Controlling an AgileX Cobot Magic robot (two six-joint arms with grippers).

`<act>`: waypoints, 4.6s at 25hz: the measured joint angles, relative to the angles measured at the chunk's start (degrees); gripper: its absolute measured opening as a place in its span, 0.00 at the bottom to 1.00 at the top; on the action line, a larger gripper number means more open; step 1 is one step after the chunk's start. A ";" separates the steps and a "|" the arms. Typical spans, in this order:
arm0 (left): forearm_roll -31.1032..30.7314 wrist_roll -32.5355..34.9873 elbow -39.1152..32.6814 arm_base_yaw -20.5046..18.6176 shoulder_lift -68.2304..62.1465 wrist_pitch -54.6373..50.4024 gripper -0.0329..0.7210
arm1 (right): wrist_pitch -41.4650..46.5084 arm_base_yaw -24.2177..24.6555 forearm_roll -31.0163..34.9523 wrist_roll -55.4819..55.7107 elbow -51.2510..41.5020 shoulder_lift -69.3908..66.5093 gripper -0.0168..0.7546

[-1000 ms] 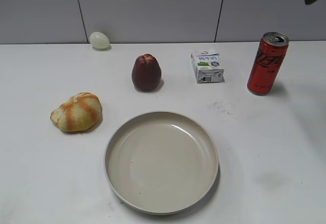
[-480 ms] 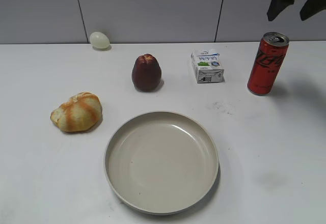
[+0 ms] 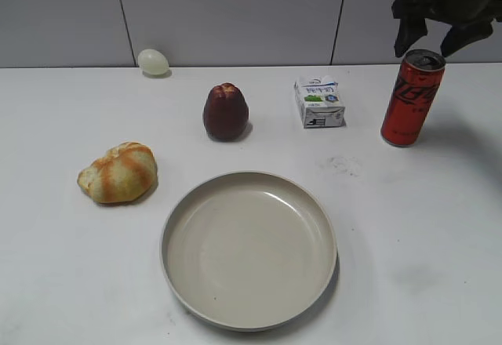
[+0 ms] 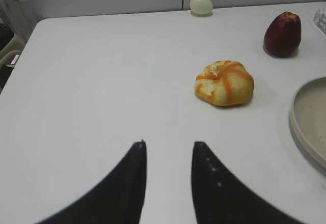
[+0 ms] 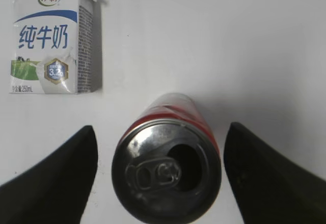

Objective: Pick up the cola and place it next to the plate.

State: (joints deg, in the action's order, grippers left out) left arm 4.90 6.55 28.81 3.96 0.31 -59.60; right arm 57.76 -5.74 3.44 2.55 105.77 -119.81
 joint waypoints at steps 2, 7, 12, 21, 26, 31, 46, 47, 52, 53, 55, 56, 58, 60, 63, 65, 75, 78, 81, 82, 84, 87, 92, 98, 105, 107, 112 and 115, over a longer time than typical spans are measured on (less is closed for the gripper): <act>0.00 0.00 0.00 0.00 0.00 0.00 0.36 | 0.00 0.00 -0.25 0.00 0.00 -0.51 0.82; 0.00 0.00 0.00 0.00 0.00 0.00 0.36 | 2.29 0.00 -0.56 0.06 0.06 -2.40 0.82; 0.00 0.00 0.00 0.00 0.00 0.00 0.36 | 2.93 0.00 -0.63 0.06 0.06 -3.51 0.82; 0.00 0.00 0.00 0.00 0.00 0.00 0.36 | 6.64 -0.05 -0.63 0.06 0.60 -3.51 0.71; 0.00 0.00 0.00 0.00 0.00 0.00 0.36 | 11.48 -0.05 -0.83 0.06 5.00 -3.28 0.71; 0.00 0.00 0.00 0.00 0.00 0.00 0.36 | 11.59 -0.05 0.73 0.06 5.85 1.34 0.71; 0.00 0.00 0.00 0.00 0.00 0.00 0.36 | 4.78 -10.34 4.21 -0.80 -31.47 31.46 0.71; 0.00 0.00 0.00 0.00 0.00 0.00 0.36 | 2.78 -11.73 4.21 -0.80 -34.71 32.76 0.71; -0.05 0.00 0.00 0.00 0.00 0.00 0.36 | -4.32 -17.87 4.17 -0.46 -43.36 33.29 0.71; -0.05 0.00 0.00 0.00 0.00 0.00 0.36 | -5.11 -18.60 4.17 -0.41 -43.70 32.86 0.71; -0.05 0.00 0.00 0.00 0.00 0.00 0.36 | -6.56 -19.25 4.17 -0.36 -43.89 31.88 0.71; -0.05 0.00 0.00 0.00 0.00 0.00 0.36 | -7.34 -19.37 4.17 -0.32 -43.95 31.33 0.71; -0.05 0.00 0.00 0.00 0.00 0.00 0.36 | -8.48 -19.45 3.77 -0.32 -43.95 30.22 0.71; -0.05 0.00 0.00 0.00 0.00 0.00 0.35 | -8.68 -19.45 2.79 -0.15 -43.95 29.03 0.71; -0.05 0.00 0.00 0.00 0.00 0.00 0.35 | -8.79 -19.45 2.31 -0.15 -43.95 27.35 0.71; -0.05 0.00 0.00 0.00 0.00 0.00 0.35 | -8.91 -19.45 2.31 -0.15 -43.95 26.62 0.71; -0.05 0.00 0.00 0.00 0.00 0.00 0.35 | -8.96 -19.45 2.13 -0.10 -43.95 26.45 0.82; -0.05 0.00 0.00 0.00 0.00 0.00 0.35 | -8.56 -19.45 2.13 -0.10 -43.64 26.40 0.83; -0.05 0.00 0.00 0.00 0.00 0.00 0.35 | -6.92 -19.45 2.13 0.09 -40.68 26.40 0.83; -0.05 0.00 0.00 0.00 0.00 0.00 0.35 | -6.47 -19.45 2.13 0.32 -38.92 26.40 0.83; -0.05 0.00 0.00 0.00 0.00 0.00 0.35 | -5.44 -19.37 1.86 0.91 -34.72 26.35 0.83; -0.05 0.00 0.00 0.00 0.00 0.00 0.35 | -2.07 -18.17 1.63 1.67 -27.59 25.13 0.83; -0.05 0.00 0.00 0.00 0.00 0.00 0.35 | 6.53 -12.05 1.50 1.88 -15.88 19.98 0.83; -0.05 0.00 0.00 0.00 0.00 0.00 0.35 | 11.09 -3.30 -1.13 1.71 -10.08 17.71 0.82; -0.05 0.00 0.00 0.00 0.00 0.00 0.35 | 11.44 -0.25 -2.54 1.58 -13.19 21.71 0.79; -0.05 0.00 0.00 0.00 0.00 0.00 0.35 | 11.44 -0.25 -2.54 1.56 -15.75 25.34 0.79; -0.05 0.00 0.00 0.00 0.00 0.00 0.35 | 11.50 -0.25 -3.00 1.51 -26.41 38.38 0.79; -0.05 0.00 0.00 0.00 0.00 0.00 0.35 | 11.56 -0.25 -3.00 1.51 -33.83 47.21 0.79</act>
State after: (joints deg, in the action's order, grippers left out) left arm 4.85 6.55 28.81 3.96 0.31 -59.60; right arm 69.33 -5.99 0.45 4.05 71.94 -72.61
